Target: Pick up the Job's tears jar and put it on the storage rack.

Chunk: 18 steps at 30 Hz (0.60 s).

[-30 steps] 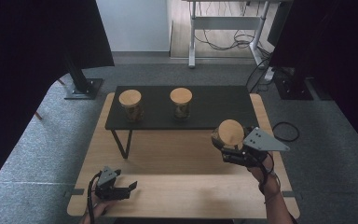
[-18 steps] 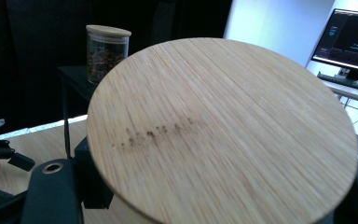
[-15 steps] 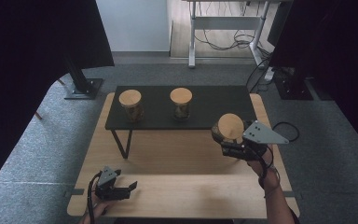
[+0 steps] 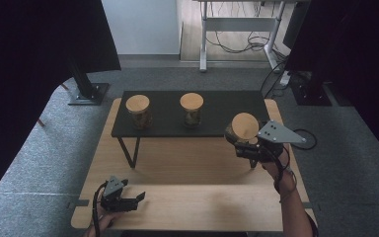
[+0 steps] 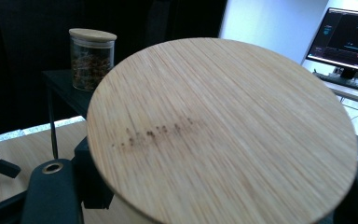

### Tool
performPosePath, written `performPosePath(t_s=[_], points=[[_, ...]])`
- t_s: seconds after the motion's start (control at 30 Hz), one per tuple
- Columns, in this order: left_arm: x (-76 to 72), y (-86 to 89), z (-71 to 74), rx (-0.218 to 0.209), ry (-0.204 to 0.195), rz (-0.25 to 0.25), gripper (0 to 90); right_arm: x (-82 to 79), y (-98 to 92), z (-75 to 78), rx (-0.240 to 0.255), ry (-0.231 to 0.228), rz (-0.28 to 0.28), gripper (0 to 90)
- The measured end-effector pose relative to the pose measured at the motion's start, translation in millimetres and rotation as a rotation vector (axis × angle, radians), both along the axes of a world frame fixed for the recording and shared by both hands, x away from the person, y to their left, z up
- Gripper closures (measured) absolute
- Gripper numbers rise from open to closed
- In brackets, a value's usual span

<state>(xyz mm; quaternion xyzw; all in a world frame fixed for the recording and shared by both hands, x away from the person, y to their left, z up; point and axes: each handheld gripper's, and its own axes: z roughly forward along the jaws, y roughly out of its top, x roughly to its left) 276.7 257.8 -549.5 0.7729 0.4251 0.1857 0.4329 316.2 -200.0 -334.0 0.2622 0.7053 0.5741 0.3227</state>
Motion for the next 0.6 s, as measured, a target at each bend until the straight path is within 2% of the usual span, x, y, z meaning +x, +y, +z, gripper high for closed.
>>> performPosePath(t_s=[0.6], points=[[0.0, 0.3, 0.1, -0.002, 0.001, 0.000, 9.0, 26.0, 1.8, 5.5, -0.003, 0.020, -0.023, 24.6]])
